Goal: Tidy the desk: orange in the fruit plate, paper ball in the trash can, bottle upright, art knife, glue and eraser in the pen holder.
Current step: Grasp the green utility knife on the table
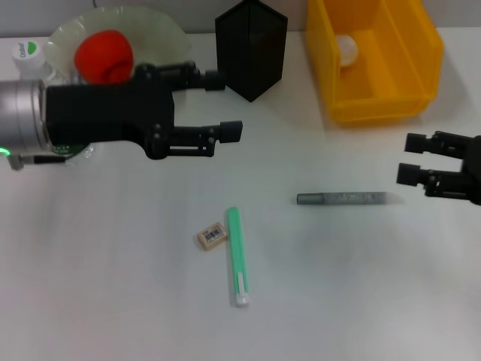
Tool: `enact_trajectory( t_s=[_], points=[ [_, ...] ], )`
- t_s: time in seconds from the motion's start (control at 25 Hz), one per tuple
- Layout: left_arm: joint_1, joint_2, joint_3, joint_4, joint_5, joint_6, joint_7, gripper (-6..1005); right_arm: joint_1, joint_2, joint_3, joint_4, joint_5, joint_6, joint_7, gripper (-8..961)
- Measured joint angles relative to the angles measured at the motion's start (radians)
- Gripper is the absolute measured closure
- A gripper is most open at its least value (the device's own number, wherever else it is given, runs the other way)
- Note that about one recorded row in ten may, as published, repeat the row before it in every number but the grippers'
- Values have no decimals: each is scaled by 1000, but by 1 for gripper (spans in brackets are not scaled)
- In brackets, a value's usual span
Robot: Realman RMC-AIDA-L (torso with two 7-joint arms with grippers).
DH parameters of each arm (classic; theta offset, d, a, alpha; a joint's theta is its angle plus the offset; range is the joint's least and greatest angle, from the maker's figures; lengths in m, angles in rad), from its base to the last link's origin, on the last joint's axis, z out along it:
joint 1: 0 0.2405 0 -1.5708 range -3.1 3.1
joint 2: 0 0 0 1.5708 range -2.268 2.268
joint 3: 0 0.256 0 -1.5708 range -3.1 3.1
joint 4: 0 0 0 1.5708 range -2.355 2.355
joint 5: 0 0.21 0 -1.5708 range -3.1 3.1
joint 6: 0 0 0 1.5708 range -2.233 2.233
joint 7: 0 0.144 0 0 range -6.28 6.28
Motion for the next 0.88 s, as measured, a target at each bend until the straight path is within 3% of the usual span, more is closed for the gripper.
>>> enact_trajectory(
  t_s=[0.24, 0.28, 0.48, 0.88],
  points=[
    [-36, 21, 54, 199, 8, 95, 36, 212, -9, -11, 48, -3, -3, -3, 59, 144],
    [-45, 24, 119, 298, 36, 110, 58, 212, -9, -13, 51, -2, -3, -1, 67, 144],
    [-63, 20, 218, 439, 125, 114, 135, 212, 2, -16, 51, -1, -3, 30, 138, 144],
    [-152, 48, 486, 486, 235, 86, 338, 214, -1, -14, 54, 19, -2, 56, 179, 144]
  ],
)
